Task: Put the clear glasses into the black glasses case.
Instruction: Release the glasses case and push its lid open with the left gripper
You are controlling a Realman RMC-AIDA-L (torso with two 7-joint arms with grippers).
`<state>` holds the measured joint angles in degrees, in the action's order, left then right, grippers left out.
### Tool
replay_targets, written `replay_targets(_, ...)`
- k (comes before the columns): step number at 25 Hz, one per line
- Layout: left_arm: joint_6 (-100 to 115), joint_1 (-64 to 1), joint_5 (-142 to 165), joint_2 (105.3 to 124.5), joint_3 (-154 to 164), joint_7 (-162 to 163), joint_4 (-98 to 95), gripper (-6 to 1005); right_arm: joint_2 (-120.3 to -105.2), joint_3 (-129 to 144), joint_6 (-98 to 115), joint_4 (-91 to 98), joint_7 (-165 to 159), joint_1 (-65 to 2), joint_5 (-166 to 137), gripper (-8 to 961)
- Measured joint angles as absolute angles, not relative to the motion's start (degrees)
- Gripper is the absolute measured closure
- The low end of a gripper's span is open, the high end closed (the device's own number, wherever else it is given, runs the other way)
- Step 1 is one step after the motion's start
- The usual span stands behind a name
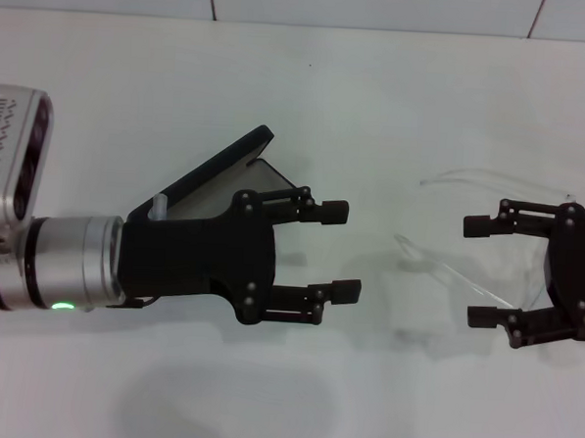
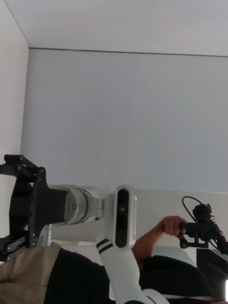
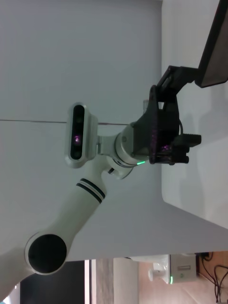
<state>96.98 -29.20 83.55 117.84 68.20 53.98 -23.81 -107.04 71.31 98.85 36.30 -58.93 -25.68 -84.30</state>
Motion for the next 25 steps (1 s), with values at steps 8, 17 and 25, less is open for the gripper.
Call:
replay_targets(8, 95.92, -28.85, 83.70, 118.03, 68.08, 54.05, -24.17, 241, -107.28, 70.84, 98.80, 36.30, -58.90, -25.32, -84.28, 99)
replay_targets(17, 95.46, -28.57, 83.36, 117.13, 66.83, 59.74, -27.65, 273, -107.49, 70.75, 98.73, 36.29, -58.89, -25.51, -84.28, 100)
replay_targets(25, 85.46, -25.24, 95.80, 116.71, 59.73, 87.44, -50.07, 301, -107.49, 70.74, 98.69, 36.30, -58.82, -25.66, -84.28, 100)
